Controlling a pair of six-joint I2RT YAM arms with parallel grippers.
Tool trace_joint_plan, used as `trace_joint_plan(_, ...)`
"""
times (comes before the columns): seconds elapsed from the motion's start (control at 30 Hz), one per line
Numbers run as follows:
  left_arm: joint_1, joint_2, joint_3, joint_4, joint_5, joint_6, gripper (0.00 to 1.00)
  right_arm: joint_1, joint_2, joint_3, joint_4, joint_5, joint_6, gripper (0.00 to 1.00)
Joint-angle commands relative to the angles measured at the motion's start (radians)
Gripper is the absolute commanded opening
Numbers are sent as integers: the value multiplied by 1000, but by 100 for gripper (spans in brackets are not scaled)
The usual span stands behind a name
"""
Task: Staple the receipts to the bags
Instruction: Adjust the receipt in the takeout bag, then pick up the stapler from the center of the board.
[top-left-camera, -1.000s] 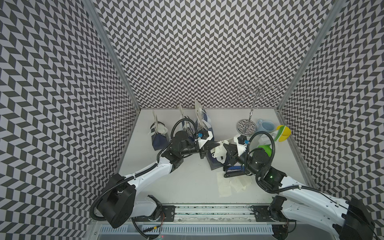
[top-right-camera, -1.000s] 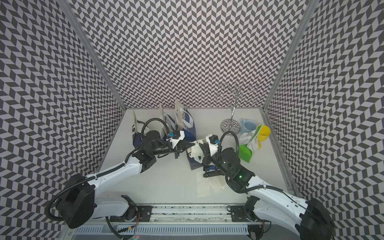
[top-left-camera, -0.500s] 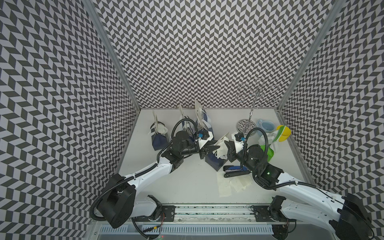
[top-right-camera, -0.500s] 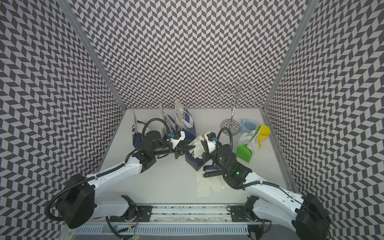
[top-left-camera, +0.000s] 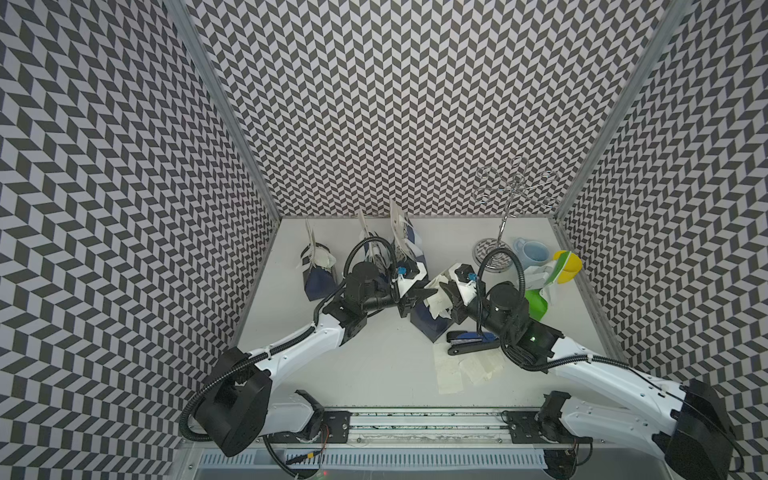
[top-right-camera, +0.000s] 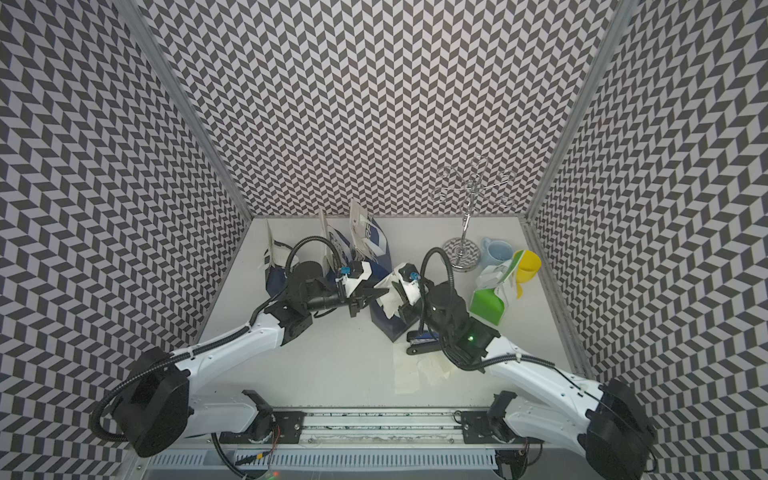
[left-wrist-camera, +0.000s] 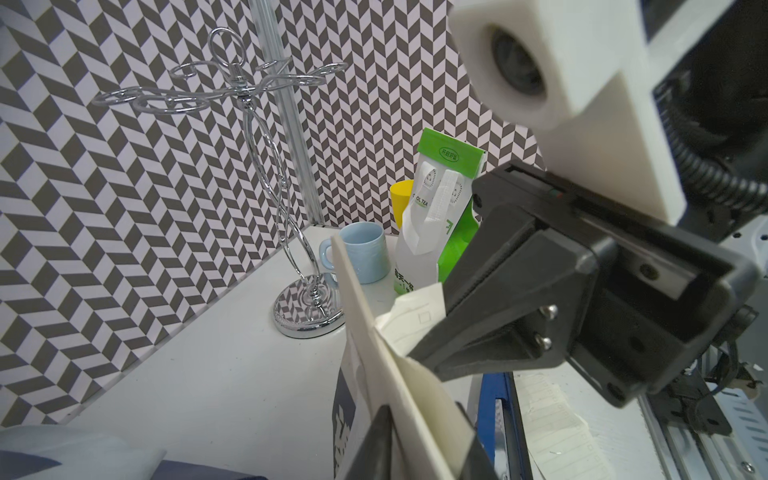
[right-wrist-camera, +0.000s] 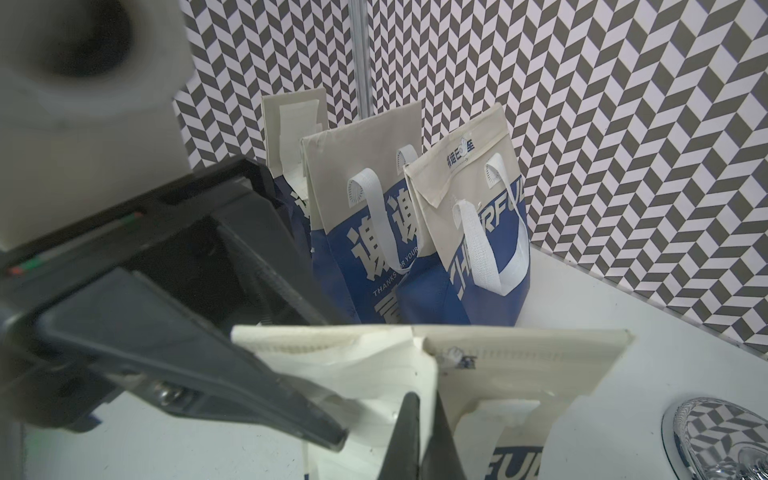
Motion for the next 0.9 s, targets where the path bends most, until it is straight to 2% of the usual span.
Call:
trace_joint_plan(0.0, -4, -11, 33, 0, -12, 10, 12, -4, 18, 33, 3, 10, -33, 0)
trace_joint_plan(0.1, -4, -14, 35, -5, -31, 13, 0, -4, 23, 34, 2, 71, -19, 0)
trace_joint_plan(0.2, -7, -15, 41, -7, -54, 9, 0, -4, 19, 31, 1, 166, 15, 1)
trace_joint_plan(0.23, -10, -14, 47, -5, -87, -6, 0, -4, 17, 33, -13, 224, 49, 12)
trace_joint_plan(0.3, -19, -14, 58, 8, -184, -57, 0, -7, 8, 42, -89, 315, 127, 42)
trace_joint_plan(0.33, -20, -15, 60, 19, -241, -94, 0, -7, 2, 61, -170, 360, 189, 52)
trace_joint_plan(0.4, -24, -18, 58, 30, -323, -156, 0, -14, -6, 98, -350, 398, 314, 61)
trace_joint_plan(0.5, -34, -30, 53, 24, -372, -195, 0, -27, -9, 148, -617, 311, 455, 66)
trace_joint_plan(0.67, -71, -76, 36, 25, -446, -200, 0, -29, 33, 203, -950, 51, 560, 70)
trace_joint_plan(0.77, -76, -101, 31, 25, -465, -192, 0, -32, 85, 202, -1048, -67, 640, 69)
trace_joint_plan(0.87, -78, -121, 30, 25, -465, -185, 0, -54, 123, 155, -1044, -162, 704, 69)
